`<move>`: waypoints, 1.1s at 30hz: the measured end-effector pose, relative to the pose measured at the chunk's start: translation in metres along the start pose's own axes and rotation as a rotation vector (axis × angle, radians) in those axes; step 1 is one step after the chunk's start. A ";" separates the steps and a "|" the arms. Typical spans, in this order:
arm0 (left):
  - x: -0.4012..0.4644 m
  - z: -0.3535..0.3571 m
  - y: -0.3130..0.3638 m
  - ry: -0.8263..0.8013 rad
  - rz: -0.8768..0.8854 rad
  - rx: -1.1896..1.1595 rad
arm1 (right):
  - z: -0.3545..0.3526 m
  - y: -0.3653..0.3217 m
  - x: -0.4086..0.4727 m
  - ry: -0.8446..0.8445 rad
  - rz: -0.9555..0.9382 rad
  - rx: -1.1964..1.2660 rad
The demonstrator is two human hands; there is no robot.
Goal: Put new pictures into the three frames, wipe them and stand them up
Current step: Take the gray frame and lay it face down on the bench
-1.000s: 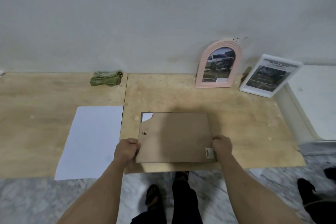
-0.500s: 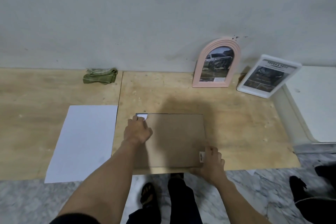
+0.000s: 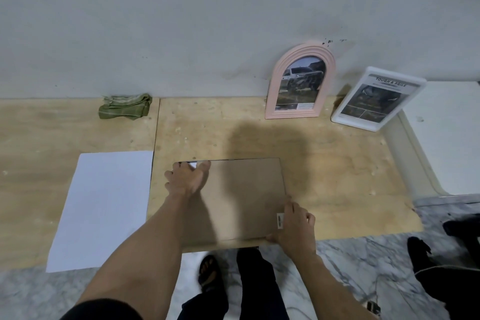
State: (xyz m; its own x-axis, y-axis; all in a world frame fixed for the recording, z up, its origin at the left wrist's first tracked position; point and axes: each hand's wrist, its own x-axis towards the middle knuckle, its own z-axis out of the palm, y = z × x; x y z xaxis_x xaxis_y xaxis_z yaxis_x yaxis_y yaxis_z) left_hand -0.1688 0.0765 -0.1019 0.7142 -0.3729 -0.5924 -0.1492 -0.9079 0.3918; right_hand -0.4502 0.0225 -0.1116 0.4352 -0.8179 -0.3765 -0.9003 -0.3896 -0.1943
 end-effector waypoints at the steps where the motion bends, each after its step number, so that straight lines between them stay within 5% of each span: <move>1: -0.001 -0.001 0.000 0.012 -0.011 -0.031 | -0.001 -0.001 0.001 -0.007 -0.006 0.000; 10: -0.016 -0.001 0.003 0.119 -0.110 -0.339 | -0.001 -0.003 -0.001 -0.005 0.014 0.016; 25: -0.011 -0.013 -0.013 -0.004 -0.012 -0.464 | 0.003 -0.008 -0.005 -0.052 0.194 0.192; 33: -0.012 -0.028 -0.013 -0.047 -0.043 -0.495 | -0.041 0.007 0.015 0.106 0.335 1.001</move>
State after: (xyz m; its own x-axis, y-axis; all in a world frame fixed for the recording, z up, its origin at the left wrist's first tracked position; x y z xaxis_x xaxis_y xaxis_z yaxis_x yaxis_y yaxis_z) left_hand -0.1562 0.0977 -0.0804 0.6796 -0.3553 -0.6418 0.2304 -0.7272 0.6466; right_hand -0.4508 -0.0098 -0.0818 0.1201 -0.8704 -0.4774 -0.5328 0.3493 -0.7708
